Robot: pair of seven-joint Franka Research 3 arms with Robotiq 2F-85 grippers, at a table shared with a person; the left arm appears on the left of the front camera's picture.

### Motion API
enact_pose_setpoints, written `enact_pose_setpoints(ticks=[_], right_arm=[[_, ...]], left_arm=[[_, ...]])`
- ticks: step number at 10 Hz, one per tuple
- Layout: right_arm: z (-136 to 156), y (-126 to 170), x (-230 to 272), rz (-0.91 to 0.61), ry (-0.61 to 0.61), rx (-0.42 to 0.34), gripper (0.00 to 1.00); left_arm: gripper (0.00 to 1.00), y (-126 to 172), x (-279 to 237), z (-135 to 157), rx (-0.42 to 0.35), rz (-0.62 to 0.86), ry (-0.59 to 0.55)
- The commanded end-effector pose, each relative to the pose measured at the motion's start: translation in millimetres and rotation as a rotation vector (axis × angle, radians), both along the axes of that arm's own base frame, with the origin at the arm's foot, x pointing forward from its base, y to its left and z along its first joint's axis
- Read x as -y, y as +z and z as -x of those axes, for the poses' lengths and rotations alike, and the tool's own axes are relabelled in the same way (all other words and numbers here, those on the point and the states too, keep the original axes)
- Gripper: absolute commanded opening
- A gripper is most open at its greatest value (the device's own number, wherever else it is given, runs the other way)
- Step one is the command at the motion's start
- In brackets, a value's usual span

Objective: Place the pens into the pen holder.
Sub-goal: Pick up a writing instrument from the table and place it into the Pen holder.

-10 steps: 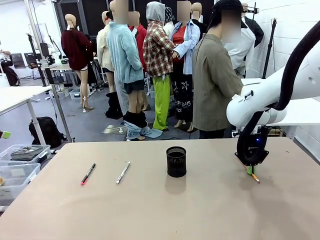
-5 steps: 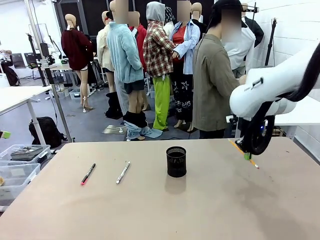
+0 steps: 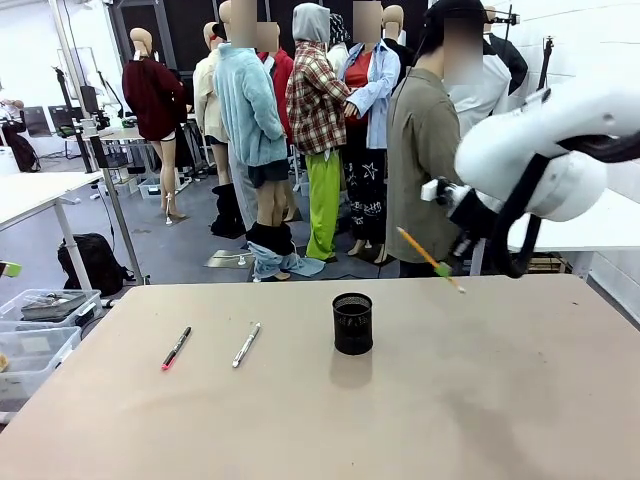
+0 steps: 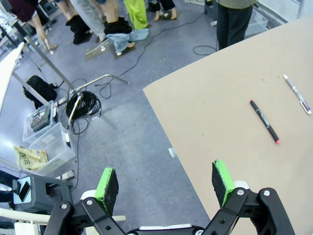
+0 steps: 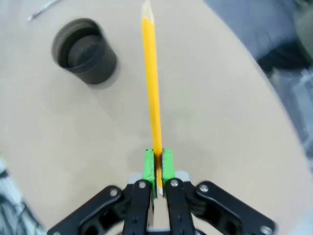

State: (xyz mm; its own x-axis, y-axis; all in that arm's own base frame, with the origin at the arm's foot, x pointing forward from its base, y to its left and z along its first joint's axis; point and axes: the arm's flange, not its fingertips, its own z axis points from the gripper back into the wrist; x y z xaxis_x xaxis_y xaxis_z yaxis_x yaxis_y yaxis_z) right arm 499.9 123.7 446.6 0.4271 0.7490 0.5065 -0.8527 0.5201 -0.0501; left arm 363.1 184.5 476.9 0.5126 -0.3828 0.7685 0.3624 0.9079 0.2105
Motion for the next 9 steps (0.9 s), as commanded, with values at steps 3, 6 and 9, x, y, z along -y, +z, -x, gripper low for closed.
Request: enact_pose_setpoints(ticks=[3,6,9], right_arm=[[-19,-6,-47,-0.354,0.452,0.13,0.0],[-1,13,-47,-0.172,0.223,0.13,0.0],[-20,-3,-87,-0.229,0.459,0.244,0.0]], left_arm=[[1.0,-1,-1,-2,0.002,0.009,0.018],[1.0,-1,-1,-2,0.002,0.009,0.018],[1.0,-1,-1,-2,0.002,0.009,0.018]])
